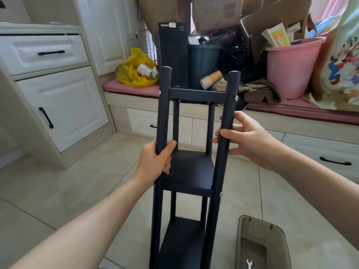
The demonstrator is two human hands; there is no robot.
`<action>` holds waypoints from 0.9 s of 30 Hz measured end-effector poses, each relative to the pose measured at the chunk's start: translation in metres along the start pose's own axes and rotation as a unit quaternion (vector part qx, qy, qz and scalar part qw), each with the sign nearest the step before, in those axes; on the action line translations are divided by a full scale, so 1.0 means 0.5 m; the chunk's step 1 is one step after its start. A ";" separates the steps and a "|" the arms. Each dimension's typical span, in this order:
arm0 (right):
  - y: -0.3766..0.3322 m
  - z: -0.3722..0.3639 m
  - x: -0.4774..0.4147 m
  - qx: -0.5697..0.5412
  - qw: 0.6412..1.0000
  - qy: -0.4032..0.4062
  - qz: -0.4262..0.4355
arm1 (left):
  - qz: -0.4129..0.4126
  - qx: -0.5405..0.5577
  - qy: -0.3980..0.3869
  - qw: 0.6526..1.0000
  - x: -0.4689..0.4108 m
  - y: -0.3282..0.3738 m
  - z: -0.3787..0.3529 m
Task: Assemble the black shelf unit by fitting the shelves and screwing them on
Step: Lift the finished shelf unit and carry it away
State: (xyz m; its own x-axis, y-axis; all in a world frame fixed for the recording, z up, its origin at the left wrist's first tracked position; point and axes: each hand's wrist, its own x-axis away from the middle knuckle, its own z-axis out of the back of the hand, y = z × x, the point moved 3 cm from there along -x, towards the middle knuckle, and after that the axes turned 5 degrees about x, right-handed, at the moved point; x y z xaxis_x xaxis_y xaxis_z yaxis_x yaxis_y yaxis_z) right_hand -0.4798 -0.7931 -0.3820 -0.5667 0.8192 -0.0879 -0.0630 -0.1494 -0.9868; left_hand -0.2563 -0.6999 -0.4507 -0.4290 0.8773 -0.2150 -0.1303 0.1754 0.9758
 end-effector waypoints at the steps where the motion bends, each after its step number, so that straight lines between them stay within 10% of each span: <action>1: -0.003 0.001 0.005 -0.002 1.000 -0.015 0.003 | -0.003 -0.007 -0.002 1.000 -0.004 -0.001 0.005; 10: -0.012 -0.041 0.028 -0.008 0.997 -0.079 0.019 | -0.011 -0.215 0.055 0.975 -0.028 -0.001 0.049; 15: -0.022 -0.050 0.017 0.095 0.993 -0.002 0.064 | -0.215 -0.249 0.173 0.928 0.028 0.080 0.029; 21: -0.042 -0.063 0.003 0.162 0.982 0.032 0.088 | -0.032 -0.109 -0.077 0.991 0.083 0.059 -0.075; 27: -0.042 -0.057 0.001 0.202 0.975 0.032 0.086 | -0.030 -0.066 -0.049 0.996 0.072 0.071 -0.121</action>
State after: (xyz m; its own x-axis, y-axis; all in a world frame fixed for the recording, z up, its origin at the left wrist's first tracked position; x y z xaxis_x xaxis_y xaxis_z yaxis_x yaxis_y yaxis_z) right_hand -0.4554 -0.7740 -0.3654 -0.5465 0.7932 -0.2686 -0.2965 -0.4832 -0.8238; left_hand -0.3302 -0.6891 -0.4262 -0.3289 0.9075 -0.2614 -0.2720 0.1740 0.9464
